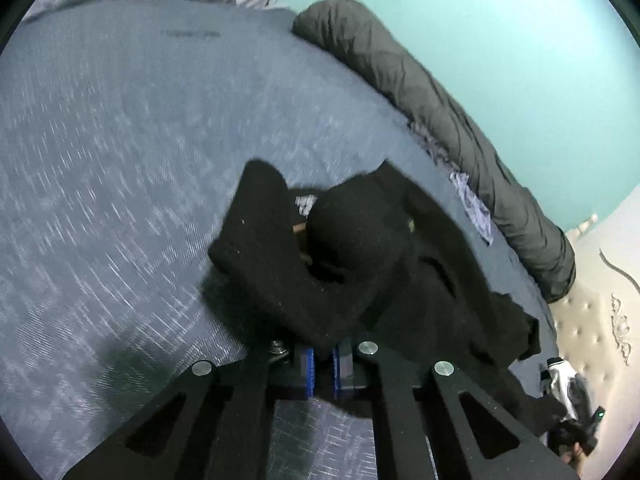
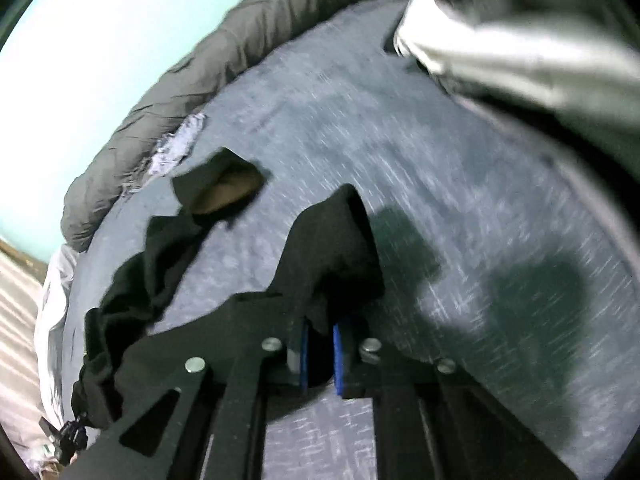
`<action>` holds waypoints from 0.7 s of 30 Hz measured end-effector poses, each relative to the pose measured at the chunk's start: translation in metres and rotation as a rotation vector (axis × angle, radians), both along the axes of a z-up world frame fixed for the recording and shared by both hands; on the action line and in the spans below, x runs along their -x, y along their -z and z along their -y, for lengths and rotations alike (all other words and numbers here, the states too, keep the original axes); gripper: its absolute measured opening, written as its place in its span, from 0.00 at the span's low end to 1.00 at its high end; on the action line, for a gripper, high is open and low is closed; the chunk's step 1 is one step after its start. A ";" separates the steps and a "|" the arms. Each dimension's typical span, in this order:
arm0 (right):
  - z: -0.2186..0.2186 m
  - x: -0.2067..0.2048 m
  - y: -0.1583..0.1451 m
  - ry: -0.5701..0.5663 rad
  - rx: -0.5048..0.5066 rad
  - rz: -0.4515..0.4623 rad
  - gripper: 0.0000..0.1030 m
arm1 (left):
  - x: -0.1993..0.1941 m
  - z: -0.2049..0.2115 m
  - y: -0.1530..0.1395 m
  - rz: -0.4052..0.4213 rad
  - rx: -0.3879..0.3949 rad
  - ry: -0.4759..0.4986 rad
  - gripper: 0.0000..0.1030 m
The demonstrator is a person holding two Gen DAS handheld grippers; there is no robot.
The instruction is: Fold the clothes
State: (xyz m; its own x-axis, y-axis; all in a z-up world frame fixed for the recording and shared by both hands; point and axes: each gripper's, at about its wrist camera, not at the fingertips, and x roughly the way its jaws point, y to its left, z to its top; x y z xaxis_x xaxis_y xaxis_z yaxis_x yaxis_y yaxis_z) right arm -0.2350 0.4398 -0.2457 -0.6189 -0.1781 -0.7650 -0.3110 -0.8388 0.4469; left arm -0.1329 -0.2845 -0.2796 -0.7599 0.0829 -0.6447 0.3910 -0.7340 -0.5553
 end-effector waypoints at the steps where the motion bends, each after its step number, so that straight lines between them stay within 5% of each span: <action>1: -0.002 -0.002 -0.012 -0.003 -0.001 -0.005 0.07 | -0.001 0.001 -0.010 -0.006 0.003 0.008 0.05; 13: -0.016 -0.040 -0.139 -0.091 -0.004 0.052 0.07 | -0.019 0.016 -0.130 -0.077 0.044 0.072 0.04; 17: -0.030 -0.051 -0.134 -0.108 -0.008 0.185 0.07 | -0.029 0.023 -0.135 -0.059 0.026 0.059 0.04; 21: -0.030 -0.064 -0.088 -0.120 -0.034 0.312 0.07 | -0.037 0.019 -0.110 0.003 0.022 0.052 0.04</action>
State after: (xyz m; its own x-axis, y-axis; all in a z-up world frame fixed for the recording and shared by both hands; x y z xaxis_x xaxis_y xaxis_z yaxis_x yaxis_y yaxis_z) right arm -0.1711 0.4697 -0.1573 -0.3304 -0.2063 -0.9210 -0.3263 -0.8907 0.3166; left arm -0.0964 -0.3031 -0.1697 -0.7529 0.1084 -0.6491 0.3534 -0.7655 -0.5377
